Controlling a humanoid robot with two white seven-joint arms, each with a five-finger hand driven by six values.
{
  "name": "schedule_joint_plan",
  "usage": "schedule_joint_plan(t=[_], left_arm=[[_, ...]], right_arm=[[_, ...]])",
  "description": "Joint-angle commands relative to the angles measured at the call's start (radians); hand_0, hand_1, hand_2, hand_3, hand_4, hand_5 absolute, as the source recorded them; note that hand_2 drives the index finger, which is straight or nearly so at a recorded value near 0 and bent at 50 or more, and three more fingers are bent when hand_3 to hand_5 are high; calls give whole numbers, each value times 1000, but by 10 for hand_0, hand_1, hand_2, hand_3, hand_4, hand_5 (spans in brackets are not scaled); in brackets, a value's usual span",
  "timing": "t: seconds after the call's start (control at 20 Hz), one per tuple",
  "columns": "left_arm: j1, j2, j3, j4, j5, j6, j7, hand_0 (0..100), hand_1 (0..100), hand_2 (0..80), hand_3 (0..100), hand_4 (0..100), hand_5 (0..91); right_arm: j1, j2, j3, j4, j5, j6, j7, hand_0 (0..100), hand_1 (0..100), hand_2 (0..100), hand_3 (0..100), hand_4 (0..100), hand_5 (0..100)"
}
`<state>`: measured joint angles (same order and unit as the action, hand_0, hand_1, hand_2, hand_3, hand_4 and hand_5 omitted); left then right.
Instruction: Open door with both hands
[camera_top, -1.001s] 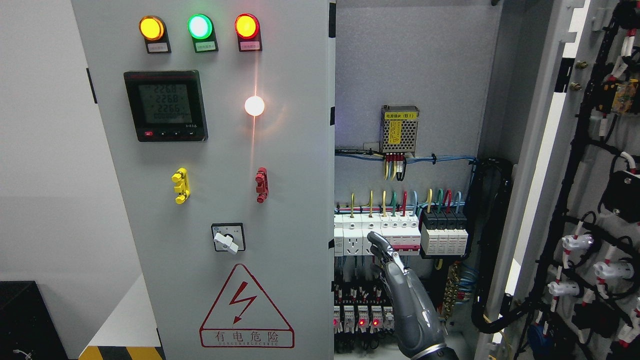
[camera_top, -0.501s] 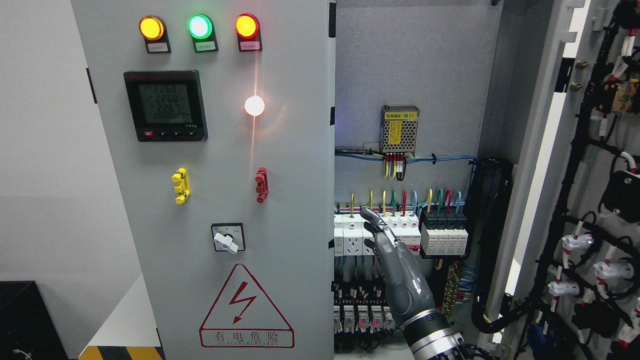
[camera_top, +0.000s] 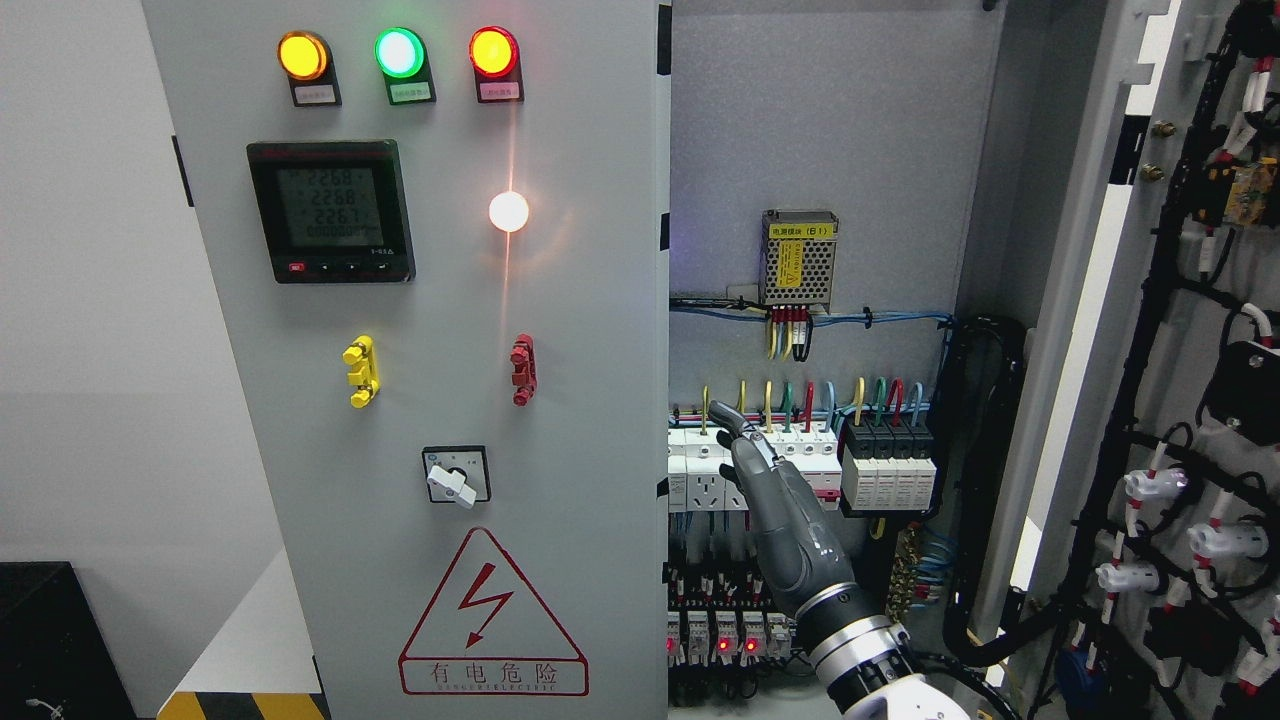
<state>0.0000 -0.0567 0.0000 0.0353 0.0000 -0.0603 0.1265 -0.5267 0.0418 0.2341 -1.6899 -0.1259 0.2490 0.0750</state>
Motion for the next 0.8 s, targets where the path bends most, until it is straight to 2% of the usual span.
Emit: schedule_joint_plan(t=[0.0, 0.3, 0.75], left_arm=[[14, 0, 2, 0, -3, 0, -1, 0, 0, 0, 0, 0, 0], [12, 0, 2, 0, -3, 0, -1, 0, 0, 0, 0, 0, 0], [14, 0, 2, 0, -3, 0, -1, 0, 0, 0, 0, 0, 0]], right_arm=[[-44, -3, 1, 82, -92, 28, -1, 192, 0, 0, 0, 0, 0], [-71, -20, -2, 85, -97, 36, 2, 192, 0, 0, 0, 0, 0], [-79, -25, -2, 85, -150, 39, 5, 192, 0, 0, 0, 0, 0]])
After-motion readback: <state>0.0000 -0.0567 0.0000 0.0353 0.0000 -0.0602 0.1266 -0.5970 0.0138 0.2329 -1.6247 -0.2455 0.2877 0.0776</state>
